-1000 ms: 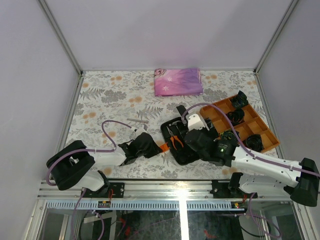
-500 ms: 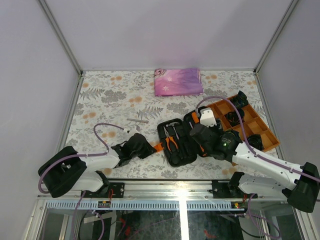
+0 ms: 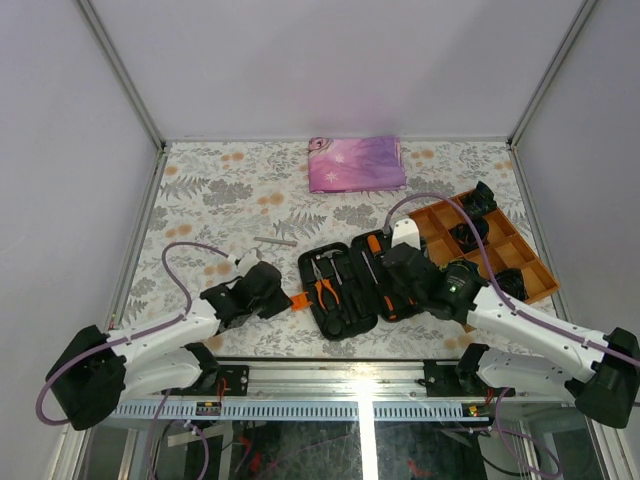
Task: Sort the tools into containers
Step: Open the storage box at the center of the board, then adjust the storage box at the center of the board.
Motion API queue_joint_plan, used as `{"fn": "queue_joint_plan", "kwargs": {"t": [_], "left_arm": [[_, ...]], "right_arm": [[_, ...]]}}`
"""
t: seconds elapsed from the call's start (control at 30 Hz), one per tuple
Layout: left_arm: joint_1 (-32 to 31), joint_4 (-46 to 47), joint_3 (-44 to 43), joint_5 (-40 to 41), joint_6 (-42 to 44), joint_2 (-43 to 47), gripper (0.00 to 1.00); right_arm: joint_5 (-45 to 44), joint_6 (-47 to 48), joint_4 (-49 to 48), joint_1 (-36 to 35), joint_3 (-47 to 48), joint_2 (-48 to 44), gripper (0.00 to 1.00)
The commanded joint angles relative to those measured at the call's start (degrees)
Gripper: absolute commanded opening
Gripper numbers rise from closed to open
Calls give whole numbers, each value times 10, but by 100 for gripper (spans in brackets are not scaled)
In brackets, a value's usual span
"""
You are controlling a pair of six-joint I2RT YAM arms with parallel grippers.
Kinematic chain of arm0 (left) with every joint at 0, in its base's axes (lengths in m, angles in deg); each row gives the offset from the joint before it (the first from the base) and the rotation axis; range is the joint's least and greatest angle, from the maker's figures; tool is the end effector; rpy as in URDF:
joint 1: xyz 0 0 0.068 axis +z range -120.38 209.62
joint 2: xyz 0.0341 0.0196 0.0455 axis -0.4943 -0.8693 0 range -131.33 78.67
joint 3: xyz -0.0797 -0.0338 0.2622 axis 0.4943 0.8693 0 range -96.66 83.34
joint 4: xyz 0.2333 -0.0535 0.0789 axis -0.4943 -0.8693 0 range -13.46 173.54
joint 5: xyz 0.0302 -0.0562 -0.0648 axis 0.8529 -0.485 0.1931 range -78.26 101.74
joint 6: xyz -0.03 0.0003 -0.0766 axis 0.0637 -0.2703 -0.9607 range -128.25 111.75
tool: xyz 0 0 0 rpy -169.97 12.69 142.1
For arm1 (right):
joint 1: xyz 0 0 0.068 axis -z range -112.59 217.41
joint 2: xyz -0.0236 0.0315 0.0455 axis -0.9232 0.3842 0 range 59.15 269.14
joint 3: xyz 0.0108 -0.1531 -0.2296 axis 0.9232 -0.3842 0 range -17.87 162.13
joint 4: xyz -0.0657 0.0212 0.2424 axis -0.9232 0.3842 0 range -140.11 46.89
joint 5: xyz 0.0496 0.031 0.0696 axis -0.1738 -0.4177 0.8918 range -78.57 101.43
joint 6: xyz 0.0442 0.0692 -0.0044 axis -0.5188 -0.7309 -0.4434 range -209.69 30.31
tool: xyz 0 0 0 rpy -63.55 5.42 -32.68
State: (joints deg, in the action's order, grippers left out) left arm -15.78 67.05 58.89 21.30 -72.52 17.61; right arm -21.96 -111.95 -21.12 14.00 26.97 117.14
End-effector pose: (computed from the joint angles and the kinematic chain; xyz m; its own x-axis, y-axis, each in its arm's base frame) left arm 0.1501 -0.1353 0.1399 -0.8132 -0.4405 -0.3803 -0.2314 0.8443 -0.4833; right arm 0.1627 0.1530 0.2555 -0.5321 -0.1861 -0.8260 -0.2437 0.9679 -0.0610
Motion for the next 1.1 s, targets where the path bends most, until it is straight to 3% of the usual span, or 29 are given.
{"fn": "queue_joint_plan", "kwargs": {"t": [0.0, 0.13, 0.3, 0.5, 0.83, 1.07], "left_arm": [[20, -117, -40, 43, 29, 27, 22], [58, -131, -56, 37, 57, 40, 27], [174, -120, -86, -8, 136, 31, 35], [265, -112, -180, -23, 213, -81, 40], [283, -96, -317, -23, 240, -284, 46], [286, -93, -322, -25, 241, -296, 48]], "right_arm": [[131, -23, -72, 4, -1, 32, 70], [197, -37, -109, 5, -5, 74, 69], [210, -56, -131, 5, -6, 102, 68], [204, -71, -141, 5, -24, 89, 68], [208, -94, -162, 8, -60, 93, 70], [262, -95, -197, 25, -66, 147, 72]]}}
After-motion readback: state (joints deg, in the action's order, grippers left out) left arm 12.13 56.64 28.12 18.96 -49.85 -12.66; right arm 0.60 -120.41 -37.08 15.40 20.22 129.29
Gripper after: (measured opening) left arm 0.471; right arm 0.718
